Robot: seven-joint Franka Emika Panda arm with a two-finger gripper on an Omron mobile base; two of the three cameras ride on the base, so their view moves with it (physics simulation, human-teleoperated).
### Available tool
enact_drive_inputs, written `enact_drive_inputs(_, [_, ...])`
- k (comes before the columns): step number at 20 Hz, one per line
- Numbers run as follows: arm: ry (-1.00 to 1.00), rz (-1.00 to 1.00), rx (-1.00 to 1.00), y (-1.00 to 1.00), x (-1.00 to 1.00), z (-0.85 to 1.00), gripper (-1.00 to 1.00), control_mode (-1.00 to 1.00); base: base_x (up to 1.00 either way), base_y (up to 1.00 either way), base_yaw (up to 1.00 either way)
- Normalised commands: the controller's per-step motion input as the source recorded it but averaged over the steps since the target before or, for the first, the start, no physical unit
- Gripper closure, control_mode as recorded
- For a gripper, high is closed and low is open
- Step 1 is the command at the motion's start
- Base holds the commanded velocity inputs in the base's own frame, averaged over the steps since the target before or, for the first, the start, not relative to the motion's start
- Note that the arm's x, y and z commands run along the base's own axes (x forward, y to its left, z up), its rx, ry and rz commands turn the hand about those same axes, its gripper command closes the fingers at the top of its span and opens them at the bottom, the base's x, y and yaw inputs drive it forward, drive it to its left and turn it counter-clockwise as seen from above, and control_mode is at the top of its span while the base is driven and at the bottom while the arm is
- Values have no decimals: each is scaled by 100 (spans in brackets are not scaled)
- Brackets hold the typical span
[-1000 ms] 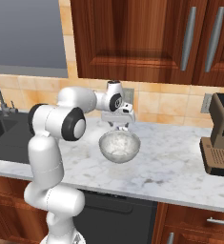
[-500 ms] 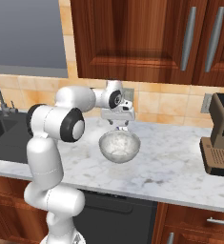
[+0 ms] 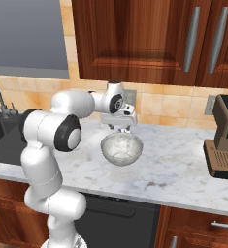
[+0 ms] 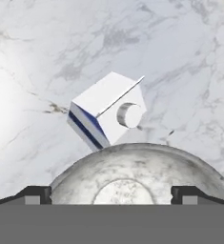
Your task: Gather the eggs and milk located in the vicinity of the sink area and place them right next to the bowl.
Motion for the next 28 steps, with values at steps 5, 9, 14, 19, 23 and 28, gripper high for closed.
enact_drive_inputs(5, [0,0,0,0,-42,0,-100,-100,0,0,0])
enact_drive_inputs(9, [0,0,0,0,-53,5,-100,-100,0,0,0])
enact_drive_inputs(14, [-5,1,0,1,-62,10,-100,-100,0,0,0])
enact_drive_inputs(19, [-2,0,0,15,-57,17,-100,-100,0,0,0])
enact_drive_inputs(23, [0,-4,0,30,-41,26,-100,-100,0,0,0])
enact_drive_inputs(28, [0,-8,4,32,-35,11,-100,-100,0,0,0])
